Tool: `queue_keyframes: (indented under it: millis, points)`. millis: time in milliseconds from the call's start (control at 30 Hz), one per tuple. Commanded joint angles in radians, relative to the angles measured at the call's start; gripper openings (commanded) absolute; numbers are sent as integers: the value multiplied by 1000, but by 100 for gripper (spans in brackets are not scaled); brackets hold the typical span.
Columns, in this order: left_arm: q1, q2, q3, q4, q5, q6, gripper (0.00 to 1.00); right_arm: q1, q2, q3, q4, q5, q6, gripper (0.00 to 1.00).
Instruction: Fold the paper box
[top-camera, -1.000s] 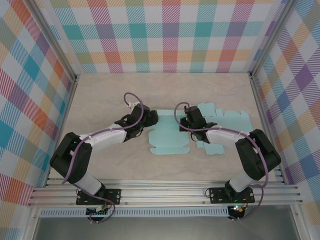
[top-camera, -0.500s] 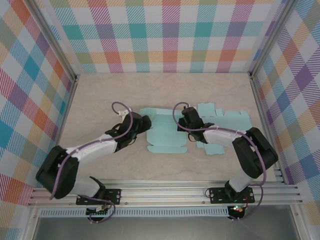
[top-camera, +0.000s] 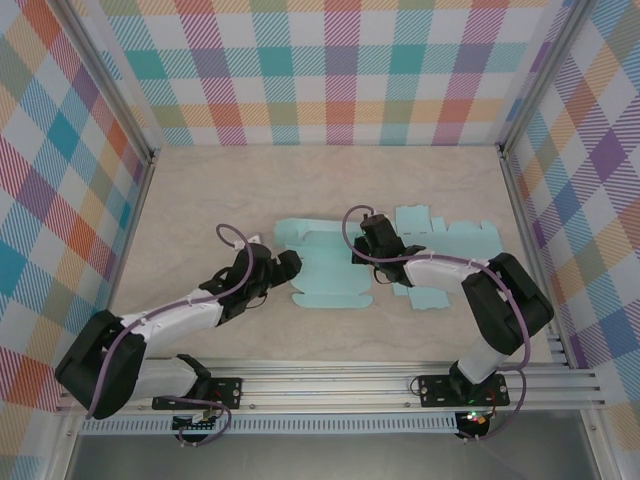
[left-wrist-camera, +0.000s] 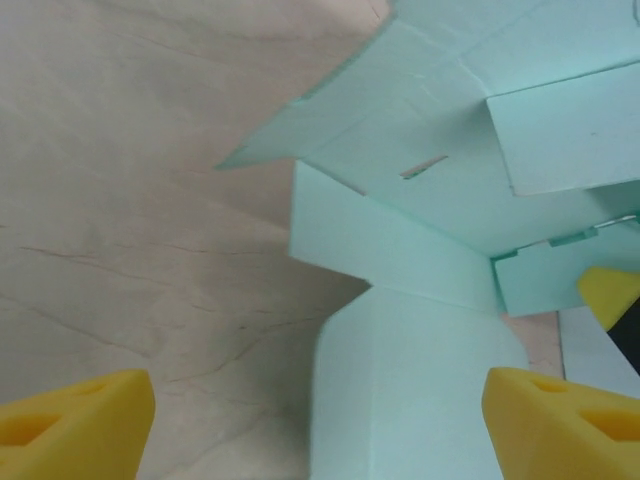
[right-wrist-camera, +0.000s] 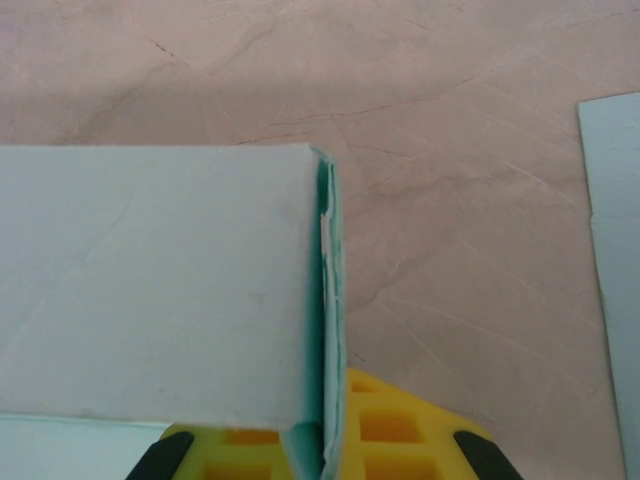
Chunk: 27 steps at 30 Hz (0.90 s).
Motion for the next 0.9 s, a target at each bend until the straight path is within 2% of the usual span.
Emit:
queue_keyframes:
  millis: [0,100,433,500,633,733,867]
  points:
    - [5,66,28,109,52,-35,82,11,-16,2,13,-8,-13,0]
    - [5,119,28,166,28,-46,73,12,-22,-7,23,-6,-12,0]
    - [13,180,45,249,-30,-13,64,18,-28,-9,29,-12,-24,0]
    - [13,190,60,242,-47,5,57,20,-24,-9,32,-16,-24,0]
    - [14,218,83,239,-56,17,51,23,-15,-8,38,-19,-24,0]
    - [14,233,88,255,-48,18,39,26,-9,-10,44,-21,-23,0]
    - [13,248,98,278,-19,20,33,33,6,-8,54,-35,-22,0]
